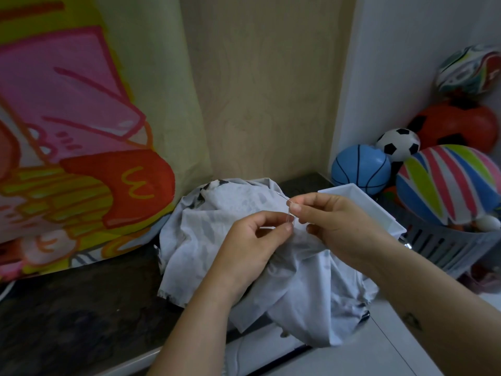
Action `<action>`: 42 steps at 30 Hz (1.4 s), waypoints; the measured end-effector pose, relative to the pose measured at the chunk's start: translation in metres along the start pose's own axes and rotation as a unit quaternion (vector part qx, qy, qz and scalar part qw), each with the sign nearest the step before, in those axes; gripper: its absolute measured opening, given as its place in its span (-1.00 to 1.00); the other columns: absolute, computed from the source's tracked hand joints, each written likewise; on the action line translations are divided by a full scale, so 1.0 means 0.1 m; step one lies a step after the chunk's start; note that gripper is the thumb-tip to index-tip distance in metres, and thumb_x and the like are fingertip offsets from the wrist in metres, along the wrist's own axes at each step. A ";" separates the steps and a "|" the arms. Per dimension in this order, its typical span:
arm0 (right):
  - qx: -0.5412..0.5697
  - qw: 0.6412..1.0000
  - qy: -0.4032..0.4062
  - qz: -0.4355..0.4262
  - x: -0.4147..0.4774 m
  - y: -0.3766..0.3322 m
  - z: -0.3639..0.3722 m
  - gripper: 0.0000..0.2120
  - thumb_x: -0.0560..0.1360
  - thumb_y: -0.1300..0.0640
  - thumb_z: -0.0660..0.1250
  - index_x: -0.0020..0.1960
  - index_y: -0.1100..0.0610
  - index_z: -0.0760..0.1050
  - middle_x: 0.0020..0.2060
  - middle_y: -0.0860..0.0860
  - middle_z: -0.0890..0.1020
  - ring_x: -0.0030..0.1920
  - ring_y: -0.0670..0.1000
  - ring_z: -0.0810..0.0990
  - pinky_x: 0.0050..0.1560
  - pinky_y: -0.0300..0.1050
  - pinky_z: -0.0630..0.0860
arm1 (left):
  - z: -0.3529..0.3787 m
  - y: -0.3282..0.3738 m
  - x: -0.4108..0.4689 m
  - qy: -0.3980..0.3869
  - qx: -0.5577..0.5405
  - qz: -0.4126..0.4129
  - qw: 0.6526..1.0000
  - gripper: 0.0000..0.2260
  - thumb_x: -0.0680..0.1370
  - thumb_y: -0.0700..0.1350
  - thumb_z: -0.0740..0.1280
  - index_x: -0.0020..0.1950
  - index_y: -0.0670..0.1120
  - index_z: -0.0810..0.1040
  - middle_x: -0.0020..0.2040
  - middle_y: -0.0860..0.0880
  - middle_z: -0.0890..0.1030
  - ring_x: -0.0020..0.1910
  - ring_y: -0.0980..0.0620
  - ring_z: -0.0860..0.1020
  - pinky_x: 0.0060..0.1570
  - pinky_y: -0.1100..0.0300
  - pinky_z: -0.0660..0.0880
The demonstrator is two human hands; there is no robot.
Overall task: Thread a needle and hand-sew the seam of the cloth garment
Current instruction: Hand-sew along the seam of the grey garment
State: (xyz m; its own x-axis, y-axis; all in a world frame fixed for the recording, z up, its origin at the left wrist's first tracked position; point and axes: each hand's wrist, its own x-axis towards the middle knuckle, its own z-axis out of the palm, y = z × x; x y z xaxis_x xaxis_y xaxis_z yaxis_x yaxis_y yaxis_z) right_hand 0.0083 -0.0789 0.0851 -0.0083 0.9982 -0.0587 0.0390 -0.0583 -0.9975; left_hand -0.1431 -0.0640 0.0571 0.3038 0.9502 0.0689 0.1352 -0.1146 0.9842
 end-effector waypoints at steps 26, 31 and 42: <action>0.007 0.989 0.127 -0.074 0.05 0.09 0.13 -0.94 0.46 0.13 0.39 -0.13 0.01 0.63 -0.35 -0.18 0.62 -0.31 -0.26 0.54 -0.26 -0.45 0.43 | -0.01 0.06 -0.02 0.087 0.001 0.072 0.994 -0.86 0.54 -0.11 0.34 -0.19 0.04 0.63 -0.25 0.14 0.64 -0.19 0.23 0.58 -0.19 0.41 0.46; -0.244 0.934 0.168 -0.201 0.10 0.13 0.06 -0.81 0.48 0.10 0.37 -0.18 -0.19 0.52 -0.25 -0.28 0.57 -0.14 -0.25 0.51 -0.15 -0.51 0.41 | -0.01 0.07 -0.04 0.112 0.038 0.098 0.988 -0.91 0.52 -0.10 0.37 -0.17 0.05 0.61 -0.16 0.10 0.61 -0.17 0.21 0.56 -0.17 0.40 0.46; -0.240 0.950 0.062 -0.192 0.11 0.09 -0.04 -0.84 0.49 0.10 0.35 -0.21 -0.14 0.55 -0.25 -0.24 0.59 -0.19 -0.18 0.49 -0.18 -0.32 0.41 | -0.05 0.06 0.02 0.156 -0.041 0.052 0.986 -0.79 0.51 -0.13 0.38 -0.30 0.10 0.63 -0.17 0.08 0.64 -0.22 0.24 0.57 -0.16 0.42 0.44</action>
State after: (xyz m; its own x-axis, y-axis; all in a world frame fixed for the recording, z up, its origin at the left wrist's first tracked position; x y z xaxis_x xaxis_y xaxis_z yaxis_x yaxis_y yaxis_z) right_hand 0.0131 -0.0683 0.0753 0.0033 0.9405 0.3398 0.5075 0.2912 -0.8109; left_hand -0.1463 -0.0611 0.0643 0.0065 0.9788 0.2047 0.0387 -0.2048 0.9780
